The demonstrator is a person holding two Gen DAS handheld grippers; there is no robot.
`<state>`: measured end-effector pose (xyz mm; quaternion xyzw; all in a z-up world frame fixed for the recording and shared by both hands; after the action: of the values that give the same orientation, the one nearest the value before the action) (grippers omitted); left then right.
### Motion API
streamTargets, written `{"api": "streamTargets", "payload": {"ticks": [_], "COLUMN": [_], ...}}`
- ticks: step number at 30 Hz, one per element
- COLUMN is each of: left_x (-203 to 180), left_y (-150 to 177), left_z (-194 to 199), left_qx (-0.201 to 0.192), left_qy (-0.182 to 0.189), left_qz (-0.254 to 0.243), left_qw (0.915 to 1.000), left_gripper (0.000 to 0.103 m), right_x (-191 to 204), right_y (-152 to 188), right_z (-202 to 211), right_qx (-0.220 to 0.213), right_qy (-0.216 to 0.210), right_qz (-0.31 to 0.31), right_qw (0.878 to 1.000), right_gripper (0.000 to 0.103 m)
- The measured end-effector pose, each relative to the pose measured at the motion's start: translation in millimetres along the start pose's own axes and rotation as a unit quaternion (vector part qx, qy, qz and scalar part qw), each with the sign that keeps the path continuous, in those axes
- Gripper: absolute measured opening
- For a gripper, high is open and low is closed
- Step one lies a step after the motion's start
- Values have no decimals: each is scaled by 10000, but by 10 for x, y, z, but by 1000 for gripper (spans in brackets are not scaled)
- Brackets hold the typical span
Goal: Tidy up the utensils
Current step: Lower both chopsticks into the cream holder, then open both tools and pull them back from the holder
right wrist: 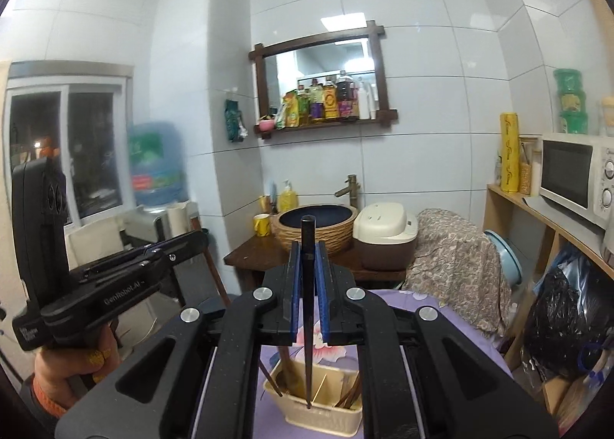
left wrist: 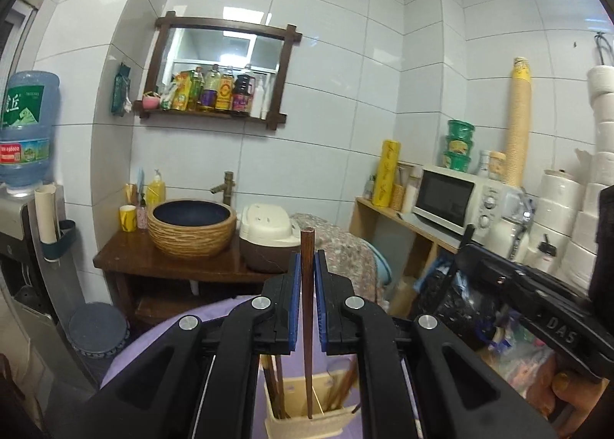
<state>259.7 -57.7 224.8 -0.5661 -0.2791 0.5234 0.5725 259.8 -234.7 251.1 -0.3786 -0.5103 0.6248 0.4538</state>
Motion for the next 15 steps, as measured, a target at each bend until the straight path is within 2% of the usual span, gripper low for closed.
{"api": "streamTargets", "payload": {"ticks": [3, 7, 15], "left_x": [-1, 56, 261], "left_y": [102, 383, 987], "left_z": [-224, -442, -647], "left_qx": [-29, 237, 778], "left_qy": [-224, -311, -445], "left_qz": [-42, 11, 52], "left_qw": [9997, 9992, 9960], "left_gripper": [9, 9, 9], "right_x": [-72, -146, -162], "right_y": [64, 386, 1010], "right_z": [-188, -476, -759], "right_qx": [0, 269, 795], "right_qy": [200, 343, 248], "right_qz": [17, -13, -115], "right_qw": [9998, 9991, 9965], "right_gripper": [9, 9, 9]}}
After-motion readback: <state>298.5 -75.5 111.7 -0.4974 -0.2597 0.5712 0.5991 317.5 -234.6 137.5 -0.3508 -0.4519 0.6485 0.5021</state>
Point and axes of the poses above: each gripper's, at about its wrist camera, not at the fingertips, and z roughly against the way its jaws point, x to its left, y to its underside, the point moved 1 cm from there along -z, roughly the way its jaws point, and after that the axes turned 8 degrees about z, right-handed, at the moved point
